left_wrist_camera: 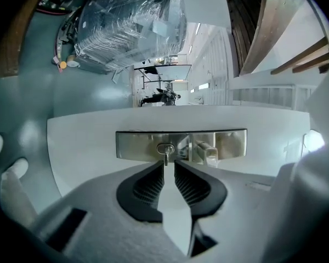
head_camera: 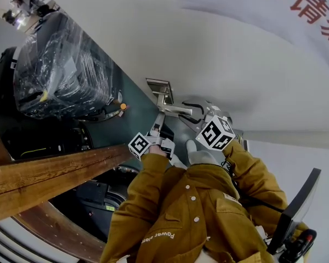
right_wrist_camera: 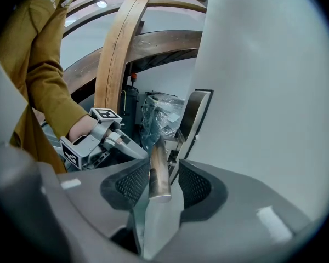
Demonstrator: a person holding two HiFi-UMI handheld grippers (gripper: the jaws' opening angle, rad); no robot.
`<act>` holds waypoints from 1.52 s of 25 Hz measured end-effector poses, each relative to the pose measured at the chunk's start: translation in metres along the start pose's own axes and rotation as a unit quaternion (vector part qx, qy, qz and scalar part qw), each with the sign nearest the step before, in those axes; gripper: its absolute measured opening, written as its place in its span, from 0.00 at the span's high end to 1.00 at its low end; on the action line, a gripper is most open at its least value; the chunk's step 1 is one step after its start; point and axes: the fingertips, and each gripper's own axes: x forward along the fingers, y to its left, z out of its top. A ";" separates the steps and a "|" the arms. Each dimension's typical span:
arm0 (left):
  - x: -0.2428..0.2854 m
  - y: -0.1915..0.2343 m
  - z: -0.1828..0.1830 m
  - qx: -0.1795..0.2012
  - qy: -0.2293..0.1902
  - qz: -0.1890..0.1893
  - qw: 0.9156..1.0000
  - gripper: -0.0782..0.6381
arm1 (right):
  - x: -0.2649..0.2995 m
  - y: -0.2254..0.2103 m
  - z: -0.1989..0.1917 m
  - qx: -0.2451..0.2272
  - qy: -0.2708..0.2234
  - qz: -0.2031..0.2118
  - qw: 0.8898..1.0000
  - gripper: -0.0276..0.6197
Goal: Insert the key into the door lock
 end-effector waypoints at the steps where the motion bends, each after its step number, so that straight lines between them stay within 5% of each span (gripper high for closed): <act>1: -0.005 -0.007 -0.003 -0.004 0.000 -0.007 1.000 0.81 | -0.003 -0.001 0.003 0.004 -0.004 -0.003 1.000 0.69; 7: -0.040 -0.050 -0.019 0.018 0.000 -0.015 1.000 0.84 | -0.031 -0.002 0.036 0.028 -0.062 -0.028 0.997 0.70; 12: -0.063 -0.091 -0.035 0.036 0.005 -0.032 0.999 0.89 | -0.056 0.004 0.062 0.032 -0.111 -0.050 0.992 0.95; 18: -0.086 -0.111 -0.049 0.043 0.006 -0.045 0.998 0.89 | -0.062 0.026 0.061 0.029 -0.109 -0.048 0.992 0.95; 29: -0.104 -0.107 -0.049 0.035 0.003 -0.038 0.999 0.89 | -0.058 0.034 0.047 0.093 -0.124 -0.053 0.987 0.95; 38: -0.098 -0.112 -0.053 0.030 0.008 -0.044 0.999 0.89 | -0.061 0.029 0.050 0.074 -0.123 -0.055 0.988 0.95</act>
